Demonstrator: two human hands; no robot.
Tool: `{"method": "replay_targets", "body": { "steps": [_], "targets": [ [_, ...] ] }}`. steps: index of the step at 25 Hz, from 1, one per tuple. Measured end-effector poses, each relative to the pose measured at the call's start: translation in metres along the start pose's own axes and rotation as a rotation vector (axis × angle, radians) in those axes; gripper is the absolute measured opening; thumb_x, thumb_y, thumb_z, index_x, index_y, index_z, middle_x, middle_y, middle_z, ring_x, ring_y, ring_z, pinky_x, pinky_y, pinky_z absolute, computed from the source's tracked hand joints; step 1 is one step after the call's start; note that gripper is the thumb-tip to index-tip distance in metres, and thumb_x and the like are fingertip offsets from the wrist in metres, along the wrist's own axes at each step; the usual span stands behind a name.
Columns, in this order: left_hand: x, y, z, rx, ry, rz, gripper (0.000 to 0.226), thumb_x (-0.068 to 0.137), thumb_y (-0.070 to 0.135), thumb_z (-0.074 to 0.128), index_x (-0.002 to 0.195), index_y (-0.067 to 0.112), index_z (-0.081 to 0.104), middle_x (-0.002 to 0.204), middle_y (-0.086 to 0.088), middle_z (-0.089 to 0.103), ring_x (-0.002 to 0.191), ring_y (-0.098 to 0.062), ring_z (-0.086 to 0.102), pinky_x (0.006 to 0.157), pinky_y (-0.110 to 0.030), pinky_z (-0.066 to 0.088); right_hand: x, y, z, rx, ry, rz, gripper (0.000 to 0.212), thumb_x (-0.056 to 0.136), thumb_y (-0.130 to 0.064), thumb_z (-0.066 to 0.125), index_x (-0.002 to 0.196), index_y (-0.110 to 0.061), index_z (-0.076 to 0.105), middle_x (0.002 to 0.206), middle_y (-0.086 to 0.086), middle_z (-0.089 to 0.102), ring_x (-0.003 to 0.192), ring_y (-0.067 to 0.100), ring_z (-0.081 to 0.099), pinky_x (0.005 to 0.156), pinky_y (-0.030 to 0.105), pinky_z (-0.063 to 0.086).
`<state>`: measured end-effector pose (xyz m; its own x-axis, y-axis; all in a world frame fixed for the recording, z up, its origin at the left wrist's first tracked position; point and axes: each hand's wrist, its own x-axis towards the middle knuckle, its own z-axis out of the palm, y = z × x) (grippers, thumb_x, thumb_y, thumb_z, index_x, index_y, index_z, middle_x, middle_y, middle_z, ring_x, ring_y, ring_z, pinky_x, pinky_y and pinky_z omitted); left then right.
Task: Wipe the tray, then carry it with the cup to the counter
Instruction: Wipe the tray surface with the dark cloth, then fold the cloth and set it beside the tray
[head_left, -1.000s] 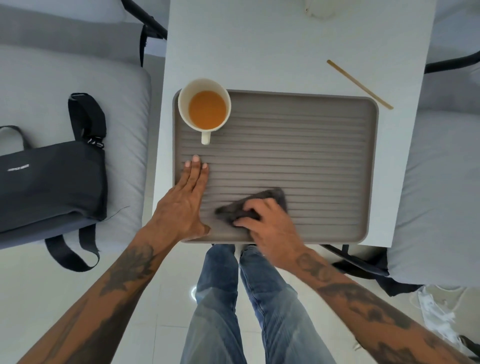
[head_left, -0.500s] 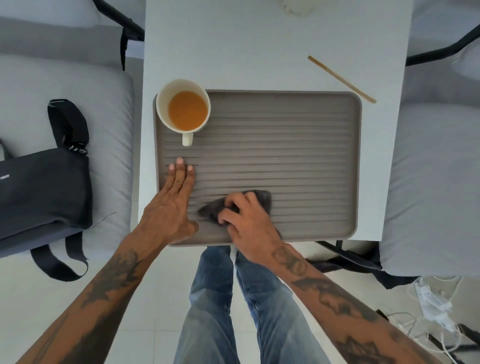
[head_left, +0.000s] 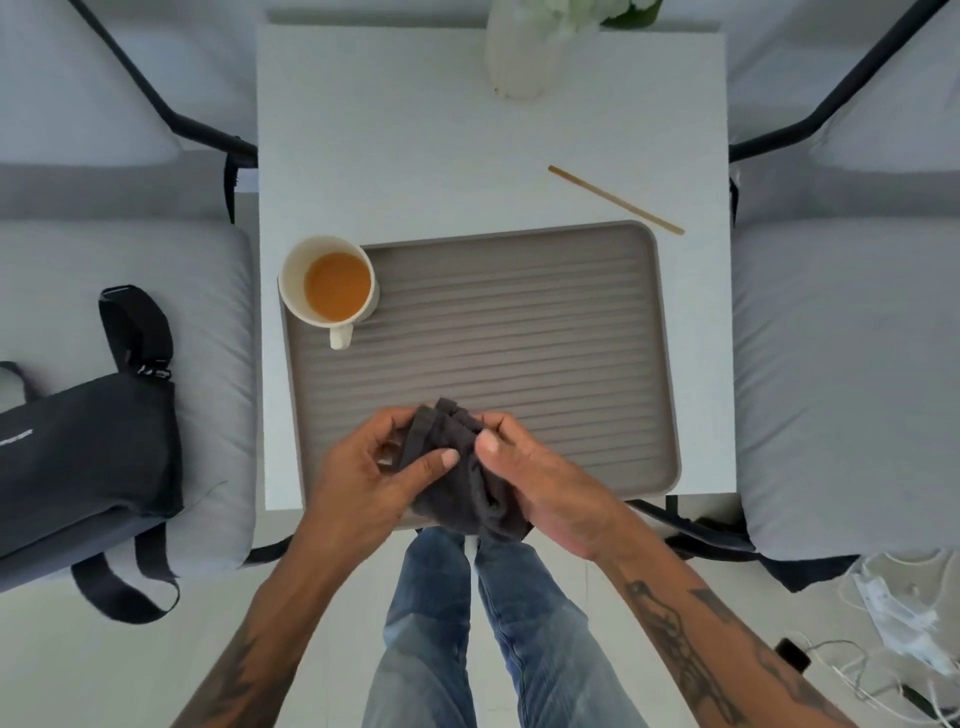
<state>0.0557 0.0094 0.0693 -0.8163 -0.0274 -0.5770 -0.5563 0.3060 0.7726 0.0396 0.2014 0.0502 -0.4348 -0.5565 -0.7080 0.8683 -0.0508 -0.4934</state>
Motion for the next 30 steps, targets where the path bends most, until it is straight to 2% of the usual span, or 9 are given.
{"method": "replay_targets", "body": {
  "steps": [2,5,8,11,13,15,17,20,30],
  "targets": [
    [0.001,-0.008,0.002,0.030,0.042,-0.036,0.040,0.064,0.054,0.077,0.101,0.040,0.066,0.094,0.015,0.075,0.087,0.000,0.069,0.071,-0.017,0.056,0.007,0.011,-0.001,-0.042,0.153,-0.008,0.034,0.081,-0.044,0.074,0.111,-0.030,0.065,0.115,0.005,0.072,0.113,0.024,0.066,0.101,0.046,0.051],
    [0.008,-0.024,0.006,0.024,0.126,-0.073,0.041,0.061,0.055,0.077,0.099,0.043,0.063,0.093,0.016,0.072,0.083,0.002,0.068,0.065,-0.012,0.054,0.021,0.022,-0.007,-0.142,0.398,-0.112,0.013,0.092,-0.022,0.064,0.101,-0.027,0.072,0.101,0.002,0.075,0.096,0.013,0.068,0.089,0.034,0.056],
    [0.023,-0.043,0.009,0.118,0.166,-0.075,0.053,0.063,0.062,0.072,0.110,0.039,0.064,0.089,0.011,0.067,0.080,-0.003,0.064,0.061,-0.010,0.051,0.035,0.020,-0.021,-0.392,0.604,-0.171,0.023,0.096,-0.013,0.056,0.096,-0.028,0.073,0.095,-0.001,0.074,0.087,0.011,0.065,0.082,0.030,0.052],
    [0.030,-0.066,0.007,0.340,0.197,-0.019,0.056,0.079,0.062,0.064,0.124,0.027,0.063,0.105,-0.001,0.062,0.091,-0.012,0.061,0.075,-0.025,0.056,0.046,0.017,-0.035,-0.694,0.757,-0.313,0.020,0.094,-0.005,0.055,0.104,-0.013,0.071,0.102,0.004,0.070,0.095,0.017,0.064,0.090,0.030,0.050],
    [0.028,-0.086,0.002,0.594,0.274,0.162,0.046,0.091,0.040,0.064,0.129,0.015,0.063,0.126,-0.011,0.058,0.114,-0.025,0.057,0.089,-0.043,0.056,0.042,0.015,-0.051,-0.896,0.838,-0.448,0.022,0.092,-0.007,0.059,0.111,-0.010,0.070,0.114,0.009,0.062,0.105,0.020,0.058,0.097,0.037,0.048],
    [0.027,-0.107,-0.003,0.813,0.294,0.326,0.046,0.093,0.024,0.065,0.135,0.006,0.059,0.141,-0.021,0.051,0.134,-0.040,0.044,0.102,-0.057,0.047,0.031,0.018,-0.079,-1.168,0.906,-0.536,0.031,0.091,-0.014,0.061,0.122,-0.011,0.065,0.134,0.014,0.051,0.122,0.026,0.050,0.106,0.041,0.043],
    [0.031,-0.118,-0.006,0.881,0.261,0.345,0.052,0.099,0.026,0.057,0.145,0.005,0.048,0.156,-0.026,0.033,0.147,-0.046,0.024,0.114,-0.061,0.031,0.017,0.023,-0.107,-1.437,0.920,-0.510,0.043,0.093,-0.022,0.061,0.135,-0.014,0.057,0.152,0.017,0.037,0.139,0.034,0.035,0.113,0.046,0.034],
    [0.037,-0.122,-0.010,0.905,0.179,0.282,0.062,0.101,0.037,0.038,0.154,0.007,0.031,0.163,-0.025,0.014,0.151,-0.045,0.007,0.117,-0.059,0.020,0.010,0.035,-0.125,-1.529,0.884,-0.409,0.051,0.097,-0.031,0.056,0.146,-0.020,0.045,0.161,0.015,0.022,0.149,0.036,0.018,0.115,0.053,0.030],
    [0.049,-0.123,-0.061,1.029,0.100,0.302,0.064,0.100,0.038,0.034,0.155,0.005,0.025,0.164,-0.025,0.008,0.151,-0.046,0.003,0.121,-0.059,0.014,0.032,0.050,-0.075,-1.483,0.898,-0.249,0.055,0.100,-0.040,0.048,0.151,-0.024,0.035,0.164,0.012,0.014,0.151,0.035,0.008,0.120,0.050,0.022]
  ]
}}
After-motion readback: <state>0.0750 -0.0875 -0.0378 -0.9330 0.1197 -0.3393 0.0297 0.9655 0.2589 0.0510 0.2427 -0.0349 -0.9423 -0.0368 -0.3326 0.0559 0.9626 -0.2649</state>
